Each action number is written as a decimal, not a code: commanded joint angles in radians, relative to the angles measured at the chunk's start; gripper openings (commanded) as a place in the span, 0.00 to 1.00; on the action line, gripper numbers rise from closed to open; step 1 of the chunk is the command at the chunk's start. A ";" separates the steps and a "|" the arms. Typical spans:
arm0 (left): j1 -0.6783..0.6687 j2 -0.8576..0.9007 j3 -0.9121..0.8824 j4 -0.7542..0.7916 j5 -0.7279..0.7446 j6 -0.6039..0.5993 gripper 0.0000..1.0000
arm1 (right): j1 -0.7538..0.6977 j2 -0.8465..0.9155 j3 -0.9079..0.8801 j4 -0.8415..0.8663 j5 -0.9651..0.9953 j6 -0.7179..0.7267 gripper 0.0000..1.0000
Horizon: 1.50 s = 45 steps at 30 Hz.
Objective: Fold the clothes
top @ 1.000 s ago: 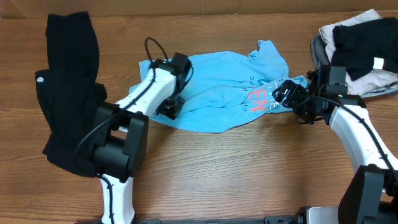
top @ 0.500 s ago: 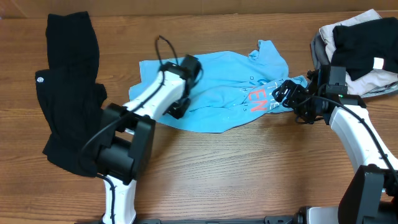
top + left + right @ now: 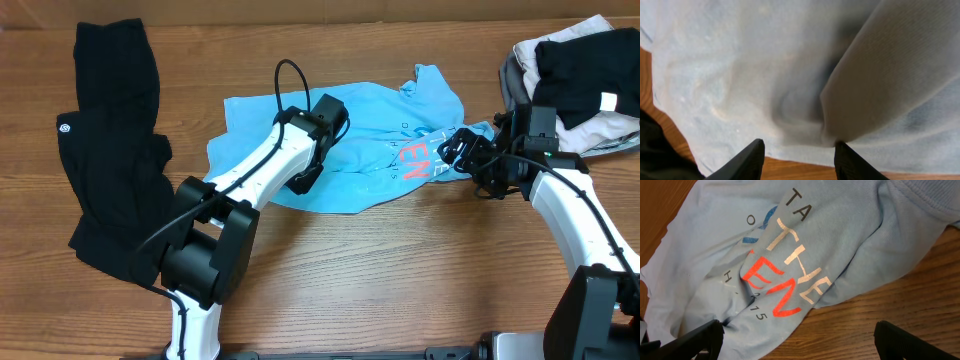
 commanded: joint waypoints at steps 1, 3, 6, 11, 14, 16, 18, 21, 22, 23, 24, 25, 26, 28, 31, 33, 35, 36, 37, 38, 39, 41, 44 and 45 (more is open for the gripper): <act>-0.001 -0.030 -0.052 0.026 -0.025 0.040 0.48 | -0.001 -0.005 0.016 0.006 0.003 -0.007 1.00; 0.000 -0.030 -0.084 0.056 -0.033 0.046 0.48 | -0.001 -0.005 0.016 0.005 0.003 -0.007 1.00; 0.000 -0.030 -0.119 0.079 -0.044 0.049 0.47 | -0.001 -0.005 0.016 0.005 0.003 -0.007 1.00; 0.000 -0.030 -0.158 0.117 -0.076 0.051 0.45 | -0.001 -0.005 0.016 0.006 0.003 -0.007 1.00; 0.009 -0.030 -0.166 0.142 -0.105 0.034 0.41 | -0.001 -0.005 0.016 0.006 0.003 -0.007 1.00; 0.026 -0.030 -0.166 0.166 -0.137 0.005 0.41 | -0.001 -0.005 0.016 0.006 0.003 -0.007 1.00; 0.045 -0.030 -0.166 0.186 -0.146 -0.011 0.40 | -0.001 -0.005 0.016 0.007 0.003 -0.007 1.00; 0.078 -0.030 -0.165 0.208 -0.145 -0.012 0.40 | -0.001 -0.005 0.016 0.009 0.003 -0.007 1.00; 0.090 -0.030 -0.165 0.216 -0.146 -0.012 0.41 | -0.001 -0.005 0.016 0.010 0.003 -0.007 1.00; 0.100 -0.030 -0.165 0.224 -0.146 -0.012 0.41 | -0.001 -0.005 0.016 0.013 0.003 -0.007 1.00; 0.112 -0.030 -0.165 0.235 -0.144 -0.012 0.41 | -0.001 -0.005 0.016 0.016 0.003 -0.007 1.00; 0.119 -0.030 -0.165 0.241 -0.136 -0.012 0.41 | -0.001 -0.005 0.016 0.018 0.003 -0.007 1.00; 0.125 -0.030 -0.164 0.240 -0.120 -0.012 0.41 | -0.001 -0.005 0.016 0.020 0.003 -0.007 1.00; 0.129 -0.030 -0.164 0.222 -0.079 -0.012 0.40 | -0.001 -0.005 0.016 0.022 0.003 -0.007 1.00; 0.128 -0.030 -0.164 0.154 0.013 -0.020 0.39 | -0.001 -0.005 0.016 0.021 0.003 -0.007 1.00; 0.127 -0.030 -0.164 0.097 0.076 -0.067 0.39 | -0.001 -0.005 0.016 0.022 0.003 -0.007 1.00; 0.127 -0.030 -0.164 0.050 0.135 -0.098 0.38 | -0.001 -0.005 0.016 0.021 0.003 -0.007 1.00; 0.127 -0.030 -0.165 0.037 0.151 -0.111 0.38 | -0.001 -0.005 0.016 0.021 0.003 -0.007 1.00; 0.130 -0.030 -0.168 0.038 0.152 -0.122 0.39 | -0.001 -0.005 0.016 0.021 0.003 -0.007 1.00; 0.131 -0.030 -0.168 0.044 0.151 -0.121 0.41 | -0.001 -0.005 0.016 0.021 0.003 -0.007 1.00; 0.137 -0.029 -0.169 0.061 0.151 -0.121 0.43 | -0.001 -0.005 0.016 0.021 0.003 -0.007 1.00; 0.150 -0.029 -0.169 0.102 0.152 -0.122 0.47 | -0.001 -0.005 0.016 0.019 0.002 -0.007 1.00; 0.179 -0.027 -0.169 0.162 0.214 -0.121 0.48 | -0.001 -0.005 0.015 0.009 0.003 -0.007 1.00; 0.187 -0.025 -0.169 0.167 0.246 -0.121 0.48 | -0.001 -0.005 0.015 0.006 0.003 -0.007 1.00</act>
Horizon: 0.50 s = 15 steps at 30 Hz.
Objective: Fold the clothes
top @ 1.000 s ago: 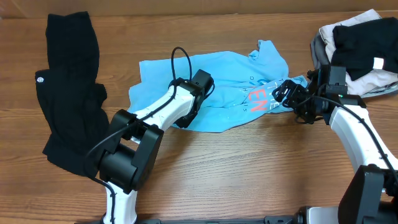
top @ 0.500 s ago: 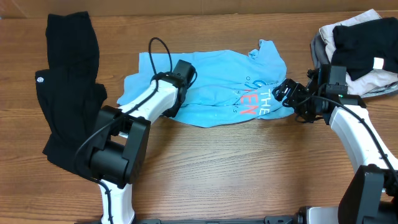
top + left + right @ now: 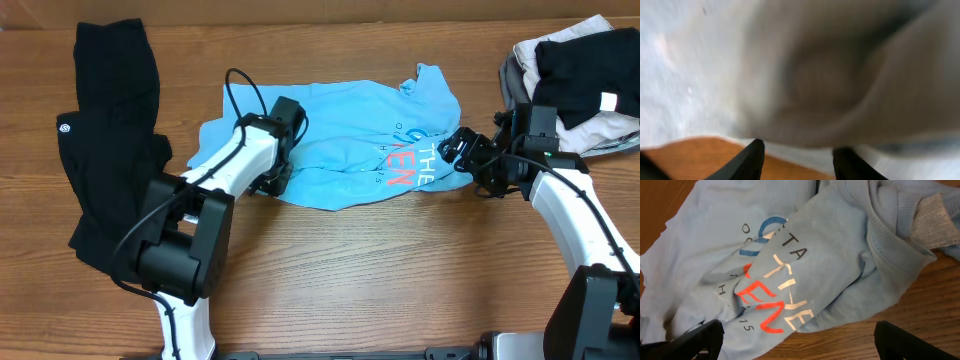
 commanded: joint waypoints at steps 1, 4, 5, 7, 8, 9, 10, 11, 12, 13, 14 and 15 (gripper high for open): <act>0.035 0.009 -0.018 0.039 0.170 -0.031 0.47 | -0.001 -0.005 0.015 -0.005 0.003 -0.007 1.00; 0.044 0.024 -0.018 0.031 0.236 -0.031 0.38 | -0.001 -0.005 0.015 -0.005 0.003 -0.006 1.00; 0.044 0.031 -0.019 0.026 0.251 -0.031 0.36 | -0.001 -0.005 0.015 -0.005 0.003 -0.007 1.00; 0.044 0.046 -0.023 0.015 0.284 -0.032 0.32 | -0.001 -0.005 0.015 -0.008 0.003 -0.006 1.00; 0.042 0.058 -0.024 0.011 0.303 -0.031 0.31 | -0.001 -0.005 0.015 -0.008 0.003 -0.006 1.00; 0.039 0.066 -0.025 0.006 0.317 -0.032 0.31 | -0.001 -0.005 0.015 -0.009 0.003 -0.006 1.00; 0.037 0.077 -0.027 0.005 0.324 -0.032 0.30 | -0.001 -0.005 0.015 -0.010 0.003 -0.006 1.00; 0.034 0.083 -0.031 0.005 0.325 -0.036 0.29 | -0.001 -0.005 0.015 -0.011 0.003 -0.007 1.00; 0.032 0.090 -0.033 0.005 0.324 -0.039 0.28 | -0.001 -0.005 0.015 -0.011 0.003 -0.007 1.00; 0.029 0.097 -0.035 0.005 0.324 -0.039 0.24 | -0.001 -0.005 0.015 -0.012 0.003 -0.007 1.00; 0.028 0.104 -0.035 0.005 0.324 -0.039 0.11 | -0.001 -0.005 0.015 -0.013 0.003 -0.007 1.00; 0.028 0.108 -0.035 0.003 0.324 -0.039 0.04 | -0.001 -0.005 0.015 -0.013 0.003 -0.007 1.00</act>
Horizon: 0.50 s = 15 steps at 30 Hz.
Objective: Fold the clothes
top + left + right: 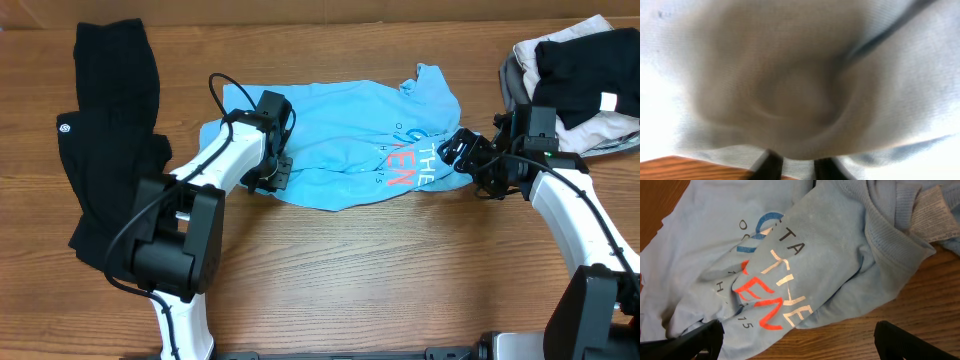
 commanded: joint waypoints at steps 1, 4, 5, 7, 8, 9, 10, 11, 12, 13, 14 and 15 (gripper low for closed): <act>-0.023 0.100 -0.041 -0.012 0.096 -0.020 0.04 | -0.001 -0.005 0.015 0.005 0.003 -0.007 1.00; -0.021 0.093 -0.029 -0.040 0.096 -0.025 0.04 | -0.001 -0.005 0.015 0.005 0.003 -0.007 1.00; -0.021 0.089 -0.008 -0.071 0.097 -0.027 0.04 | -0.001 -0.005 0.015 0.005 0.003 -0.006 1.00; -0.021 0.086 0.043 -0.138 0.096 -0.029 0.04 | -0.001 -0.005 0.015 0.005 0.003 -0.006 1.00; -0.023 0.085 0.081 -0.185 0.096 -0.029 0.04 | -0.001 -0.005 0.015 0.005 0.003 -0.006 1.00; -0.026 0.084 0.127 -0.239 0.097 -0.029 0.04 | -0.001 -0.005 0.015 0.005 0.003 -0.006 1.00; -0.029 0.082 0.169 -0.288 0.100 -0.029 0.04 | -0.001 -0.005 0.015 0.005 0.003 -0.006 1.00; -0.033 0.082 0.219 -0.342 0.102 -0.028 0.04 | -0.001 -0.005 0.015 0.005 0.003 -0.006 1.00; -0.042 0.080 0.299 -0.425 0.108 -0.028 0.04 | -0.001 -0.005 0.015 0.005 0.003 -0.006 1.00; -0.050 0.080 0.347 -0.472 0.111 -0.028 0.04 | -0.001 -0.005 0.015 0.005 0.003 -0.006 1.00; -0.060 0.080 0.403 -0.520 0.114 -0.028 0.04 | -0.001 -0.005 0.015 0.005 0.003 -0.006 1.00; -0.071 0.080 0.461 -0.561 0.115 -0.028 0.04 | -0.001 -0.005 0.015 0.005 0.003 -0.006 1.00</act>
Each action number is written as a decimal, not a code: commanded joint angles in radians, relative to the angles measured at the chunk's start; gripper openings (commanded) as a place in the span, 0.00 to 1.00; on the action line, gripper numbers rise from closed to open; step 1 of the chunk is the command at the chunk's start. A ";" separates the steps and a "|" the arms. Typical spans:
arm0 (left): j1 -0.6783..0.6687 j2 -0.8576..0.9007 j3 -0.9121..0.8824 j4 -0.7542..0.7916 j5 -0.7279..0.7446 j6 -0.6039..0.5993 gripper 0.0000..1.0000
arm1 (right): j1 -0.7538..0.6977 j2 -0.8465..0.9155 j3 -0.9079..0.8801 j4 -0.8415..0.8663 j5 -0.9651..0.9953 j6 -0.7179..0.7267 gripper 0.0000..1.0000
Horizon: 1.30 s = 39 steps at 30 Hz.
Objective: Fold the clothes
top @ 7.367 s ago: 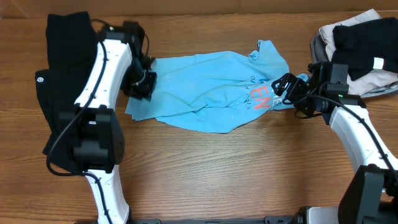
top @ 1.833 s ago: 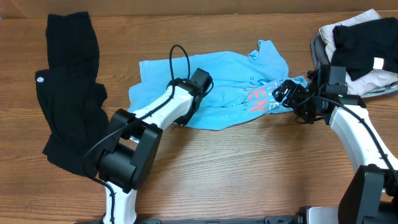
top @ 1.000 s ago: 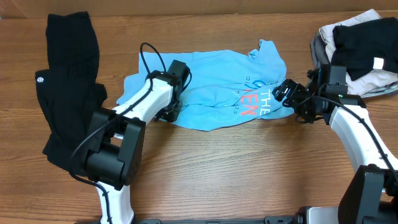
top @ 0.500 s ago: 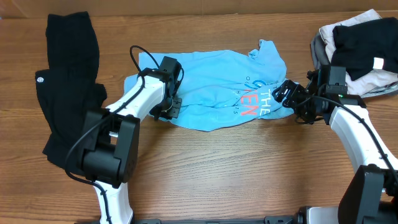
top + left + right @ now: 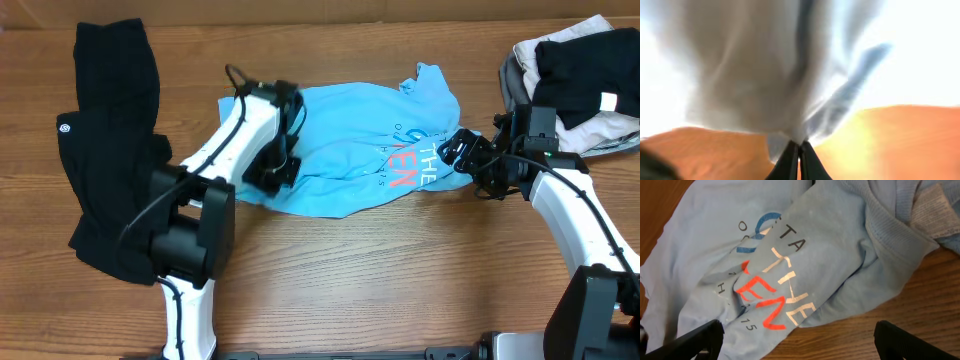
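Observation:
A light blue T-shirt (image 5: 350, 150) with printed letters (image 5: 775, 295) lies crumpled in the middle of the wooden table (image 5: 400, 280). My left gripper (image 5: 272, 175) is at the shirt's left part, shut on a pinch of its cloth, and the blurred cloth (image 5: 765, 75) hangs up from the closed fingers (image 5: 790, 162). At the shirt's right edge my right gripper (image 5: 455, 152) stands open beside the collar (image 5: 890, 235), holding nothing. In the right wrist view its fingertips (image 5: 695, 337) show at both lower corners.
A black garment (image 5: 115, 140) lies spread at the far left. A pile of grey, white and black clothes (image 5: 575, 85) sits at the back right corner. Bare wood runs along the front of the table.
My left gripper has gone fully shut on the shirt's cloth and its wrist has moved up towards the back, lifting the left part. The right gripper has stayed still.
My left gripper stood open over the middle of the shirt. Then it was open further left near the shirt's left edge. Then its fingers were closing on a fold there. Now it is shut on the cloth and lifted. My right gripper stayed open throughout.

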 commanded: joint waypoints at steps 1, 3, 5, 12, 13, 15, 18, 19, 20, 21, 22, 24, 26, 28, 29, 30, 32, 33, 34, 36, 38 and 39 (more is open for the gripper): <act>-0.053 -0.008 0.251 -0.126 0.037 -0.010 0.04 | -0.001 -0.005 0.015 0.005 0.003 -0.006 1.00; -0.073 -0.008 0.337 -0.174 0.038 -0.010 0.04 | -0.001 -0.005 0.015 0.005 0.003 -0.006 1.00; -0.080 -0.008 0.384 -0.201 0.037 -0.008 0.04 | -0.001 -0.005 0.015 0.005 0.003 -0.006 1.00; -0.065 -0.008 0.430 -0.191 0.002 0.002 0.45 | -0.001 -0.005 0.015 0.005 0.003 -0.006 1.00; -0.061 -0.008 0.430 -0.190 -0.010 0.002 0.55 | -0.001 -0.005 0.015 0.004 0.003 -0.006 1.00; -0.054 -0.008 0.430 -0.198 -0.020 0.002 0.78 | -0.001 -0.005 0.015 0.004 0.003 -0.006 1.00; -0.048 -0.008 0.428 -0.237 -0.027 0.001 0.83 | -0.001 -0.005 0.015 0.003 0.002 -0.006 1.00; -0.047 -0.008 0.424 -0.253 -0.039 -0.003 0.83 | -0.001 -0.005 0.015 0.003 0.002 -0.006 1.00; -0.047 -0.008 0.420 -0.266 -0.051 -0.006 0.81 | -0.001 -0.005 0.015 0.003 0.002 -0.006 1.00; -0.047 -0.008 0.413 -0.278 -0.062 -0.014 0.79 | -0.001 -0.005 0.015 0.004 0.002 -0.006 1.00; -0.046 -0.008 0.403 -0.285 -0.064 -0.013 0.76 | -0.001 -0.005 0.015 0.004 0.002 -0.006 1.00; -0.046 -0.008 0.360 -0.287 -0.064 -0.013 0.64 | -0.001 -0.005 0.015 0.004 0.002 -0.006 1.00; -0.046 -0.008 0.313 -0.273 -0.064 -0.013 0.51 | -0.001 -0.005 0.015 0.004 0.002 -0.006 1.00; -0.046 -0.008 0.250 -0.249 -0.067 -0.014 0.46 | -0.001 -0.005 0.015 0.004 0.002 -0.006 1.00; -0.046 -0.008 0.219 -0.234 -0.074 -0.014 0.41 | -0.001 -0.005 0.015 0.004 0.002 -0.006 1.00; -0.046 -0.008 0.178 -0.217 -0.093 -0.026 0.39 | -0.001 -0.005 0.015 0.004 0.002 -0.006 1.00; -0.046 -0.008 0.124 -0.195 -0.132 -0.053 0.37 | -0.001 -0.005 0.015 0.004 0.002 -0.006 1.00; -0.046 -0.008 0.098 -0.183 -0.150 -0.063 0.37 | -0.001 -0.005 0.015 0.004 0.002 -0.006 1.00; -0.046 -0.008 0.077 -0.172 -0.163 -0.069 0.36 | -0.001 -0.005 0.015 0.004 0.002 -0.006 1.00; -0.046 -0.008 0.033 -0.150 -0.192 -0.090 0.37 | -0.001 -0.005 0.015 0.005 0.002 -0.006 1.00; -0.046 -0.008 -0.005 -0.126 -0.214 -0.105 0.39 | -0.001 -0.005 0.015 0.005 0.002 -0.006 1.00; -0.046 -0.008 -0.026 -0.111 -0.225 -0.112 0.40 | -0.001 -0.005 0.015 0.005 0.002 -0.006 1.00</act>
